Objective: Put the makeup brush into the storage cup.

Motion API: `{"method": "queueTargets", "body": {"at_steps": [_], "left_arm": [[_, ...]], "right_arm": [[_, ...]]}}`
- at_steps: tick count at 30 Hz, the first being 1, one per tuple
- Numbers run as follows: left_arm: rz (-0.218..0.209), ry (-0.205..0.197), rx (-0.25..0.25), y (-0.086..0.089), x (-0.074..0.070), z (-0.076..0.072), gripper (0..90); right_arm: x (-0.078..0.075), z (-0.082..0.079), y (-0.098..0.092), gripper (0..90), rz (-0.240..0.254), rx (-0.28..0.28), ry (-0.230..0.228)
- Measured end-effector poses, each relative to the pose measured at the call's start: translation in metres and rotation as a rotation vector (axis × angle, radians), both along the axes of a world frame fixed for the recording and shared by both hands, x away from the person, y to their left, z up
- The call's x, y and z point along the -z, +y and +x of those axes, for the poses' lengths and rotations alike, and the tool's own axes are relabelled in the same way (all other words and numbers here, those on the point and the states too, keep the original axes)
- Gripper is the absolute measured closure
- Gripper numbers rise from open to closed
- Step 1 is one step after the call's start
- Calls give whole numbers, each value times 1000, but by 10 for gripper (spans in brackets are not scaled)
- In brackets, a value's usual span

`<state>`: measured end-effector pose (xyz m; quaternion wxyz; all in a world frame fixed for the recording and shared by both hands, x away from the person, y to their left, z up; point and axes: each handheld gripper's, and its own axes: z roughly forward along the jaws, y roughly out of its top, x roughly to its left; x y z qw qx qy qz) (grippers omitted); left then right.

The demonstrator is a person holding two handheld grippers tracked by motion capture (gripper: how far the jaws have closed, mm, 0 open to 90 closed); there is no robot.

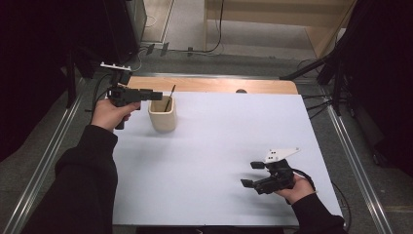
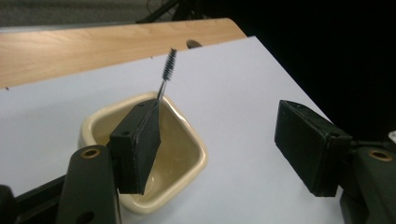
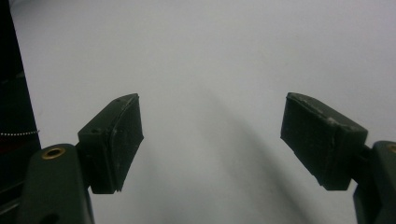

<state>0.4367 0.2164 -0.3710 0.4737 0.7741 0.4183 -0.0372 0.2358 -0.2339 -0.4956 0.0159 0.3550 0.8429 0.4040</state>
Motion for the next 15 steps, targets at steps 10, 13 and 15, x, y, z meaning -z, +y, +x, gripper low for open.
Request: {"method": "queueTargets", "body": {"at_steps": [10,13,15], "left_arm": [[15,-12,42,-4,-1,-17,313],[20,-11,42,-6,0,-21,309],[24,-9,52,-8,1,-23,309]], "right_arm": [[0,0,0,220,1,1,2],[0,0,-1,220,0,1,1],[0,1,-1,220,1,2,1]]}}
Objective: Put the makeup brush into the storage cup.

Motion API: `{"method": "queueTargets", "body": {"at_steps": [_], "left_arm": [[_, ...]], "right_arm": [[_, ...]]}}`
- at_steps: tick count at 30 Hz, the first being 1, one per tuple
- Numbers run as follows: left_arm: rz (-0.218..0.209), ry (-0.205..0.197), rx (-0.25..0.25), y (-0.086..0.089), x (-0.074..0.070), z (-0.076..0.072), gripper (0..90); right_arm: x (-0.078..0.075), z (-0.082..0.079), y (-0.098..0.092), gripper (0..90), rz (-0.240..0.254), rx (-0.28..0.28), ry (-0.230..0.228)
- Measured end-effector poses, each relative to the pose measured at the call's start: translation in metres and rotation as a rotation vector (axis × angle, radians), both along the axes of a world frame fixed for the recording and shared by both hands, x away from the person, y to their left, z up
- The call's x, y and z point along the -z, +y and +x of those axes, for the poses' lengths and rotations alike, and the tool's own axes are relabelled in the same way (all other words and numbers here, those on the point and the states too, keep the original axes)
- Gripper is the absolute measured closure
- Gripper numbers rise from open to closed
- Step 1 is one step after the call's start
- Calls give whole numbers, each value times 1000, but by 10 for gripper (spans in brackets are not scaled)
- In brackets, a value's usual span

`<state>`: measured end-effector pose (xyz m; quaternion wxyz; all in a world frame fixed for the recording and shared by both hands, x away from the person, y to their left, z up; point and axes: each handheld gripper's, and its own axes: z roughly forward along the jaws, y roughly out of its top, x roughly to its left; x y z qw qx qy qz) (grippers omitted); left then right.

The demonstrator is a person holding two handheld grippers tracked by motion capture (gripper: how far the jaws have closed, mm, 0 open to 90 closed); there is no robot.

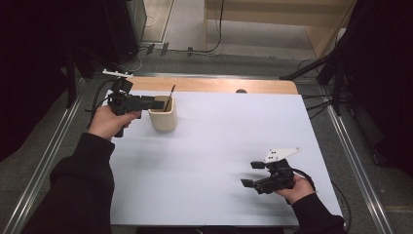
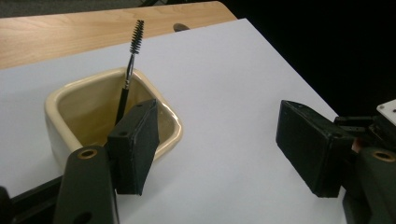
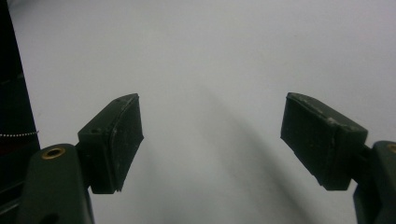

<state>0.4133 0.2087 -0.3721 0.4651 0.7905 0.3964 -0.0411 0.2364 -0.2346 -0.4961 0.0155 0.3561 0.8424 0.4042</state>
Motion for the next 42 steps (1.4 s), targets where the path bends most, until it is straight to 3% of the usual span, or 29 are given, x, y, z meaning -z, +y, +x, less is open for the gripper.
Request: {"method": "queueTargets", "body": {"at_steps": [17,21,24,38,42], "left_arm": [[3,-44,65,-13,13,-25,281],[42,-84,73,-17,17,-31,253],[30,-89,76,-19,20,-33,241],[61,-94,78,-30,38,-44,239],[52,-98,90,-33,43,-47,241]], "right_arm": [[0,0,-2,220,9,7,3],[0,0,-1,220,8,7,4],[1,1,-2,220,10,5,2],[0,0,-2,220,10,8,3],[0,0,-1,220,9,8,3]]}}
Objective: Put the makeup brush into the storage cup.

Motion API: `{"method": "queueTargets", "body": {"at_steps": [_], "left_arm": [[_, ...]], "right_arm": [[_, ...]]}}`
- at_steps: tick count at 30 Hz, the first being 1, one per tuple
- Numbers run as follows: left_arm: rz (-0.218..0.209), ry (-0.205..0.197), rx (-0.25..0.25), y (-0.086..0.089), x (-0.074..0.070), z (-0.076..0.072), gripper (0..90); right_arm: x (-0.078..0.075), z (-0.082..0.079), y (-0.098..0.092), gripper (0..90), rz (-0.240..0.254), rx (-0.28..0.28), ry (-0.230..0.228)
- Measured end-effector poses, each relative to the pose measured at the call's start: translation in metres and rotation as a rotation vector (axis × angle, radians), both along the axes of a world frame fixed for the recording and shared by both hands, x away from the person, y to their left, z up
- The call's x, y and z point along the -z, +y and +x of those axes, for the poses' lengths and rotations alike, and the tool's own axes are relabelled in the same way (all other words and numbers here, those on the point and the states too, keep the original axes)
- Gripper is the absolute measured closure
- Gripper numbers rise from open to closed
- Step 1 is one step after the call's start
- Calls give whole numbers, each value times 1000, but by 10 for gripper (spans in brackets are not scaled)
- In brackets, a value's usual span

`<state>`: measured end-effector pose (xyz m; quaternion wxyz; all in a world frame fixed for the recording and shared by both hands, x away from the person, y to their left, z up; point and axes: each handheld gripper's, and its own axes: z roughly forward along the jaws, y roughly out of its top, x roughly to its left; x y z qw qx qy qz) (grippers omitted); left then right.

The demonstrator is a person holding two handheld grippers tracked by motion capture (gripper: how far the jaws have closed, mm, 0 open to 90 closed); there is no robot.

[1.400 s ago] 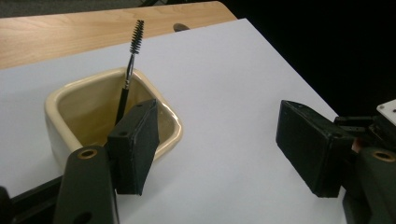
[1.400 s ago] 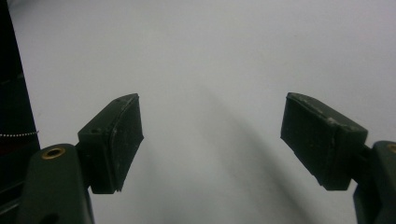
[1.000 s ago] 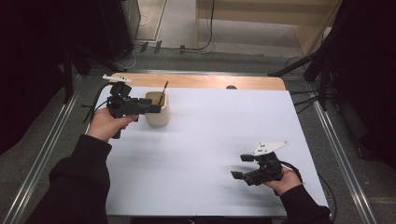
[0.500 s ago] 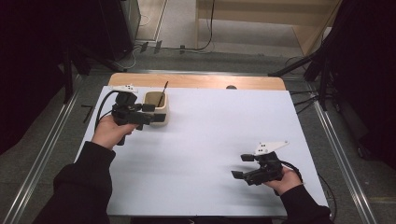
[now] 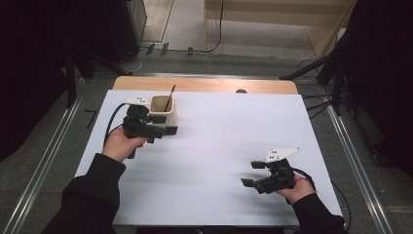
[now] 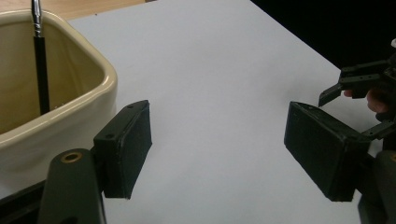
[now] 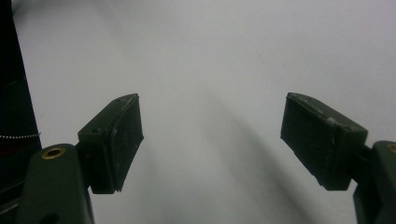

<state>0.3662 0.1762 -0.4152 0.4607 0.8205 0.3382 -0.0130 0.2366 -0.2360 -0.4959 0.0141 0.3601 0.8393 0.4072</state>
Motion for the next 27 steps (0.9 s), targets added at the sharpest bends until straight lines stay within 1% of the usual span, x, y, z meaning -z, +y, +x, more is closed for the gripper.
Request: {"method": "queueTargets", "body": {"at_steps": [1,2,4,5,9,11,13,15,18,20,21,22,23,27], "left_arm": [[-7,8,14,-1,2,-1,241],[-3,12,21,-2,5,-2,241],[33,13,25,-6,8,-4,240],[41,8,31,-7,9,-5,237],[35,11,30,-11,15,-8,238],[38,5,27,-12,17,-10,241],[56,11,44,-13,19,-11,241],[85,3,61,-13,20,-12,240],[100,30,91,-15,23,-13,228],[131,27,102,-16,25,-15,219],[133,20,102,-16,25,-16,220],[125,14,97,-16,27,-18,225],[113,17,94,-15,28,-19,226],[123,9,85,-12,31,-24,227]], "right_arm": [[0,0,0,220,0,0,0],[0,0,0,221,1,0,0],[0,0,0,220,-2,-1,-2],[0,0,0,220,-2,0,-1],[0,0,0,220,-1,1,0],[0,0,0,220,-1,0,0],[0,0,0,220,-1,1,0],[0,0,0,220,1,1,1],[0,0,0,220,0,2,2],[0,0,0,220,4,5,2],[0,0,0,220,3,4,-1],[0,0,0,220,2,4,2],[-1,0,0,220,1,3,3],[0,0,0,220,3,1,1]]}}
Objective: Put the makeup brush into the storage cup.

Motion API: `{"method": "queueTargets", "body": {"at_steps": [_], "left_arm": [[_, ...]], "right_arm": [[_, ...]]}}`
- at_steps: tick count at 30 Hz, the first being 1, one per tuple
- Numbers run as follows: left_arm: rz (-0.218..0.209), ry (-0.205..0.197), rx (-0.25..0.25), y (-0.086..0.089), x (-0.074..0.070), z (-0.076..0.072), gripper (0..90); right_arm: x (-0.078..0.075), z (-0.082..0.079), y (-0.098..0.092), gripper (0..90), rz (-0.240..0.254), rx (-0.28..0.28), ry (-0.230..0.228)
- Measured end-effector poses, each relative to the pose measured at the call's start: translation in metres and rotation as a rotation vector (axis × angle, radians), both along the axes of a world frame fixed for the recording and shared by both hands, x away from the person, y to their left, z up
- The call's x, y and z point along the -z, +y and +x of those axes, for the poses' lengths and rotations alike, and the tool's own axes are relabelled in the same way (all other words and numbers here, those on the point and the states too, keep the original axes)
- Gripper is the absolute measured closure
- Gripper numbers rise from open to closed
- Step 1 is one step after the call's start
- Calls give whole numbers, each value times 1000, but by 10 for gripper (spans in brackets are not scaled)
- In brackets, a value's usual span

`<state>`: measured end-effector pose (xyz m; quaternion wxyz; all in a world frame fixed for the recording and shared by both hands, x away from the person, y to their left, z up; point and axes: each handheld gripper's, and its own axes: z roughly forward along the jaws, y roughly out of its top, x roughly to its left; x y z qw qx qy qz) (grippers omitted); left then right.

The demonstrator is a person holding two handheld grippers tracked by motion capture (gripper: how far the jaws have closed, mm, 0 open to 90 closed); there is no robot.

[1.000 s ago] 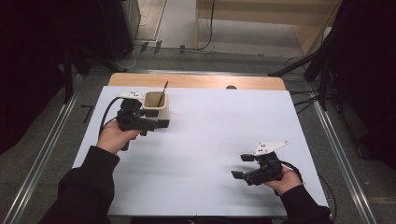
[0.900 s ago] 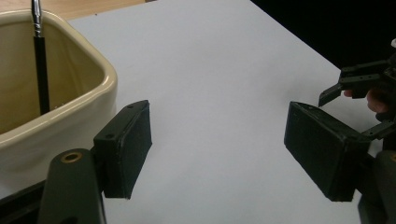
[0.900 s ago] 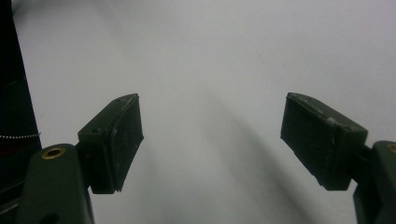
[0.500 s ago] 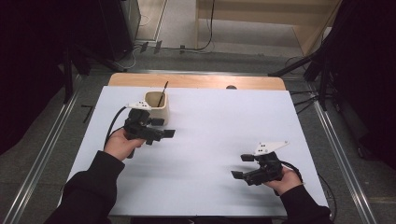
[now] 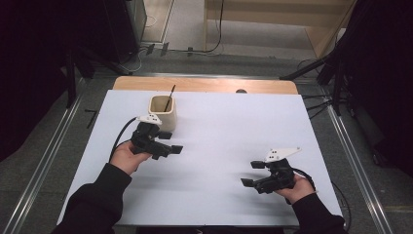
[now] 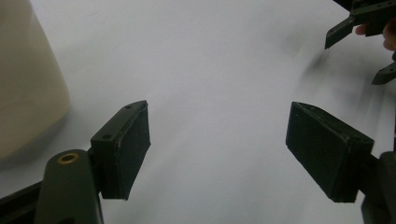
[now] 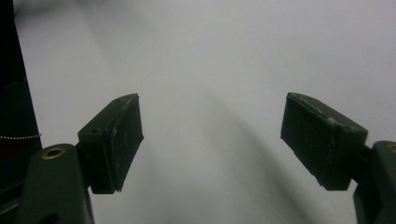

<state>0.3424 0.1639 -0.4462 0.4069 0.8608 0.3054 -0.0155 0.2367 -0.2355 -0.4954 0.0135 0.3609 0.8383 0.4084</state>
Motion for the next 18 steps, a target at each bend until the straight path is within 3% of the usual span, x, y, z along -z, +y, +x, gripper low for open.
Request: {"method": "queueTargets", "body": {"at_steps": [12,16,18], "left_arm": [[-17,-31,-14,10,7,-19,227],[-12,-20,0,12,12,-26,226],[-7,-34,9,13,13,-29,226]], "right_arm": [[0,0,0,220,1,0,0],[-1,0,0,220,1,1,4],[-1,0,0,220,1,2,3]]}}
